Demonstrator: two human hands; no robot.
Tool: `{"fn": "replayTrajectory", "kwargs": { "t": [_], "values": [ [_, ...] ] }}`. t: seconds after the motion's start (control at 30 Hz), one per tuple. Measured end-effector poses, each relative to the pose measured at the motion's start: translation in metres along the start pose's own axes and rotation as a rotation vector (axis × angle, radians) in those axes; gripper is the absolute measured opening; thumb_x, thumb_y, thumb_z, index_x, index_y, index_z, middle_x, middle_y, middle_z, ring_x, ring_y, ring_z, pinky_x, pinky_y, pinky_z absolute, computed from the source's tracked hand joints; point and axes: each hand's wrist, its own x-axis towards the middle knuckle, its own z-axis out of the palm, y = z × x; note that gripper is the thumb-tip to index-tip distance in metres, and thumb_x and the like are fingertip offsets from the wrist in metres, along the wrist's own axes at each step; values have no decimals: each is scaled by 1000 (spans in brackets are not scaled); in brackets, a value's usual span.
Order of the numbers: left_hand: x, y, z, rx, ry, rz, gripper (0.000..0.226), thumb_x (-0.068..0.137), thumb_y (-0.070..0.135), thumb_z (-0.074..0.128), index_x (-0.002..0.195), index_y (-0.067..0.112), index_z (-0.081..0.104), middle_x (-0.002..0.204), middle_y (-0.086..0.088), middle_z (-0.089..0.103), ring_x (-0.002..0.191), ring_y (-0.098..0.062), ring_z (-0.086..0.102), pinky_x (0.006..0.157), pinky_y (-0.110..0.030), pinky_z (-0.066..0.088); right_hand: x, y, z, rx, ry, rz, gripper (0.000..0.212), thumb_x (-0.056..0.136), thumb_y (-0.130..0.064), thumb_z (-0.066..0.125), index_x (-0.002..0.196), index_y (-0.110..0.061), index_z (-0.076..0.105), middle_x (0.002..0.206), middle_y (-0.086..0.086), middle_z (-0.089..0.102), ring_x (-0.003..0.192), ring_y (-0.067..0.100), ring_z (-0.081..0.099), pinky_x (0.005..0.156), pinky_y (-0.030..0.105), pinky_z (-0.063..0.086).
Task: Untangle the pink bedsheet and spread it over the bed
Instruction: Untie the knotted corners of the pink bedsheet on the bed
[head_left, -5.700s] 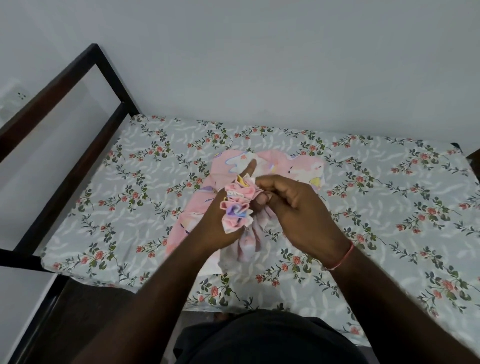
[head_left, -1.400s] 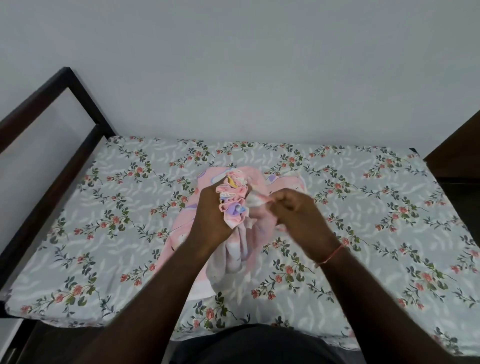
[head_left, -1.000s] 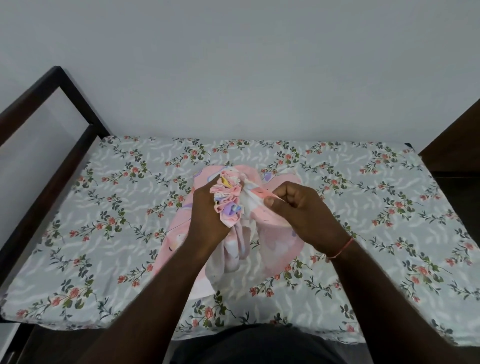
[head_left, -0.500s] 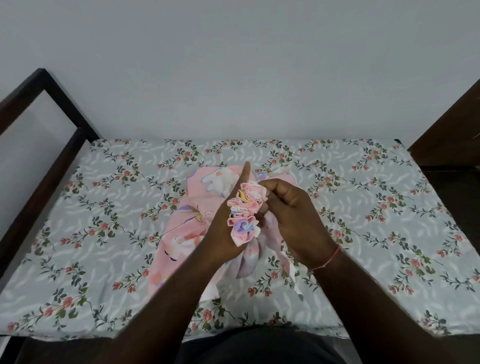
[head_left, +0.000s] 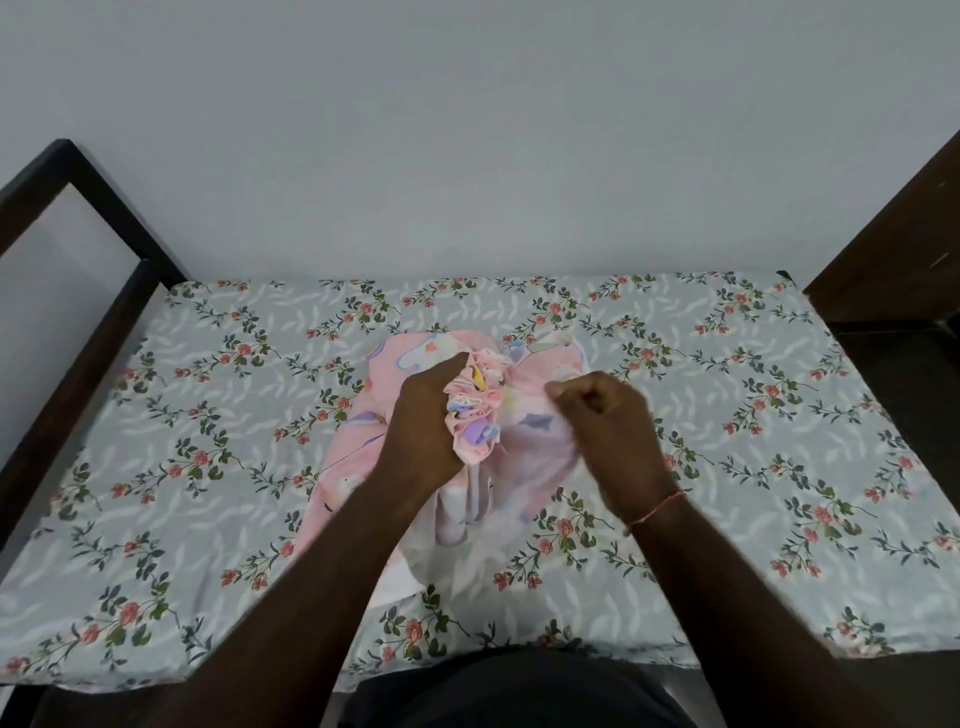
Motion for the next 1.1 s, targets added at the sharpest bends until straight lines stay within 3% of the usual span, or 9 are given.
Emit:
{"fn": "replayTrajectory", "kwargs": {
  "t": [0.13, 0.23, 0.37, 0.57, 0.67, 0.77, 0.97, 1.03, 1.1],
  "values": [
    [-11, -2, -2, -1, -21, 47, 11, 72, 22, 60, 80, 16, 64, 71, 9, 62, 73, 2, 56, 72, -8, 45, 10, -20, -8, 226, 71, -4, 16, 90, -18, 63, 76, -9, 62, 56, 1, 59, 43, 14, 46, 43, 24, 40],
    [-10, -4, 6, -37, 2, 2, 26, 74, 2, 66, 97, 12, 59, 77, 22, 64, 79, 18, 58, 71, -2, 44, -2, -29, 5, 113, -64, -112, 9, 88, -18, 64, 91, -10, 65, 82, 0, 70, 69, 14, 63, 62, 23, 52],
    [3, -3, 4, 36, -66, -4, 25, 76, 15, 62, 81, -9, 65, 75, -8, 63, 77, 8, 54, 73, 2, 39, -10, -11, 10, -143, -145, -159, 26, 85, -27, 68, 109, -22, 61, 108, -10, 64, 101, 2, 57, 81, 18, 44],
    [3, -10, -2, 104, -38, 83, 39, 79, 27, 55, 77, -10, 66, 76, -23, 67, 71, -20, 62, 72, -10, 44, 4, 8, -5, -184, -95, -69, 26, 88, -24, 64, 77, -2, 61, 57, -5, 54, 48, -1, 42, 53, 15, 37],
    [-4, -6, -1, 84, -37, 110, 33, 75, 23, 54, 80, -7, 69, 88, -20, 70, 86, 6, 59, 80, 1, 38, 5, 0, -3, 93, 68, 6, 18, 87, -17, 67, 79, -1, 67, 70, 5, 68, 60, 6, 57, 63, 24, 48],
    [-15, 7, 9, 33, -137, 93, 22, 72, 17, 54, 89, 7, 64, 84, -7, 67, 92, 29, 48, 80, 6, 35, -1, -13, 4, 302, -31, 76, 13, 88, -11, 63, 83, -1, 70, 80, 13, 72, 73, 25, 65, 74, 39, 53],
    [-12, -11, 5, -166, -273, -58, 35, 81, -3, 56, 116, -8, 52, 102, 12, 69, 94, 17, 56, 85, 3, 36, -14, -31, -1, 163, -327, -177, 24, 94, 2, 50, 105, -7, 69, 100, 9, 73, 98, 21, 67, 89, 41, 53],
    [-8, 5, 2, -157, -264, -64, 31, 74, 4, 54, 97, -16, 57, 89, -19, 70, 91, -3, 56, 84, 8, 30, -16, -31, -3, 148, -340, -219, 26, 92, 3, 53, 109, -8, 68, 104, 4, 73, 101, 17, 68, 91, 34, 53],
    [-3, 23, 2, -125, -247, 82, 21, 67, 10, 47, 83, -4, 49, 65, -6, 68, 86, 3, 53, 79, 9, 30, -19, -27, 2, 215, -251, -197, 24, 91, 1, 57, 112, -8, 64, 104, 5, 72, 99, 19, 68, 89, 33, 54]
  ]
}}
